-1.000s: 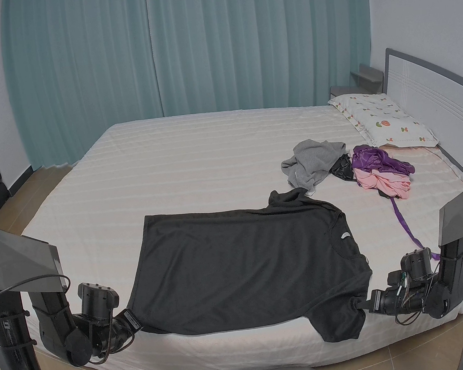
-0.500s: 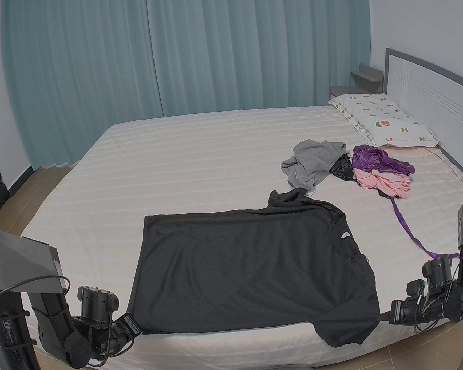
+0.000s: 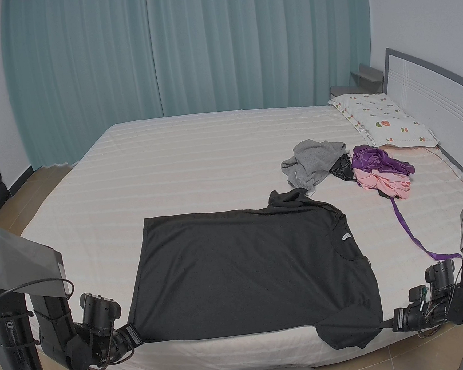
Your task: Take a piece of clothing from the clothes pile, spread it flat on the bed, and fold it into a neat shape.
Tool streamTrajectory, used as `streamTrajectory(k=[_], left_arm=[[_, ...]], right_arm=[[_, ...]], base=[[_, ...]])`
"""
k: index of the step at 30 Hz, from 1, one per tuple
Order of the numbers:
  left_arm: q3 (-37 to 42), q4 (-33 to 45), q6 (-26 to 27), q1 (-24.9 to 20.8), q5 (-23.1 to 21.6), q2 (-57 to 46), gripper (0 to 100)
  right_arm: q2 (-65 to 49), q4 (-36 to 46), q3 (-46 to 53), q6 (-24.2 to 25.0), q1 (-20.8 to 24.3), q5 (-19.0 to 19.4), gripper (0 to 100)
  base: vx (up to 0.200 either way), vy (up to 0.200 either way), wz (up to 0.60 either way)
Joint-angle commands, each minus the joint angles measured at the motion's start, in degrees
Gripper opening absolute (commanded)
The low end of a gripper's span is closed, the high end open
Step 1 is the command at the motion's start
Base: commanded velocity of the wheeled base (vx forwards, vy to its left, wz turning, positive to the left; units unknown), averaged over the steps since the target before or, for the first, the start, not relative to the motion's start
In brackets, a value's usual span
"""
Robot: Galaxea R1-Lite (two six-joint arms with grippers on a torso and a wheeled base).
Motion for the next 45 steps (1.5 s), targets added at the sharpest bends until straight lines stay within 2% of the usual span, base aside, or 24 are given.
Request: streamTrajectory(k=[1,10,11,12,13,19,24,27,30,32,37,41,45], left_arm=[[0.67,-0.03,0.3,-0.04,0.04,0.73,0],[1.11,-0.03,0.74,-1.36,0.04,1.7,0],[1.02,-0.03,0.74,-1.36,0.04,1.79,0],[0.94,-0.03,0.74,-1.36,-0.05,1.79,0],[0.94,-0.03,0.74,-1.36,-0.05,1.79,100],[0.85,-0.11,0.57,-1.01,-0.05,0.73,100],[0.5,-0.03,0.74,1.28,-0.14,-5.42,100],[0.14,-0.11,0.74,2.16,-0.67,-7.62,100],[-0.47,-0.64,0.48,2.77,-2.78,-8.93,100],[-1.09,-0.64,0.39,3.12,-3.13,-8.85,100],[-2.14,-0.38,-0.22,4.53,-3.3,-8.14,100],[-3.11,-0.11,-2.07,5.85,-3.39,-8.14,100],[-3.81,-0.03,-2.69,6.64,-3.57,-7.97,100]], right_arm=[[0.22,0.05,1.01,-0.32,0.26,-0.32,0],[1.45,-1.71,0.66,-1.02,0.7,-1.64,0],[1.45,-1.71,0.4,-1.02,1.05,-1.64,100],[1.45,-1.71,0.4,-1.02,1.05,-1.64,100],[1.45,-1.8,0.22,-1.02,1.23,-1.64,100],[-1.27,-4.26,0.31,0.03,1.31,-1.02,100],[-4.52,-4.79,-2.42,0.65,1.49,-0.93,100],[-4.44,-4.96,-3.65,3.11,1.58,-1.02,100],[-4.44,-7.25,-4.17,11.81,3.77,-1.02,100],[-4.08,-10.24,-3.65,15.41,4.3,-1.2,100],[-2.59,-14.28,-2.59,17.34,4.21,-1.11,100],[-1.71,-14.72,-2.68,17.78,3.95,-0.93,100],[-2.33,-14.81,-3.12,21.74,4.04,-0.93,100]], base=[[0.0,0.0,0.0],[0.0,0.0,0.0],[0.0,0.0,0.0],[0.0,0.0,0.0],[0.0,0.0,0.0],[0.0,0.0,0.0],[0.0,0.0,0.0],[0.0,0.0,0.0],[0.0,0.0,0.0],[0.0,0.0,0.0],[0.0,0.0,0.0],[0.0,0.2,0.0],[0.0,0.2,0.0]])
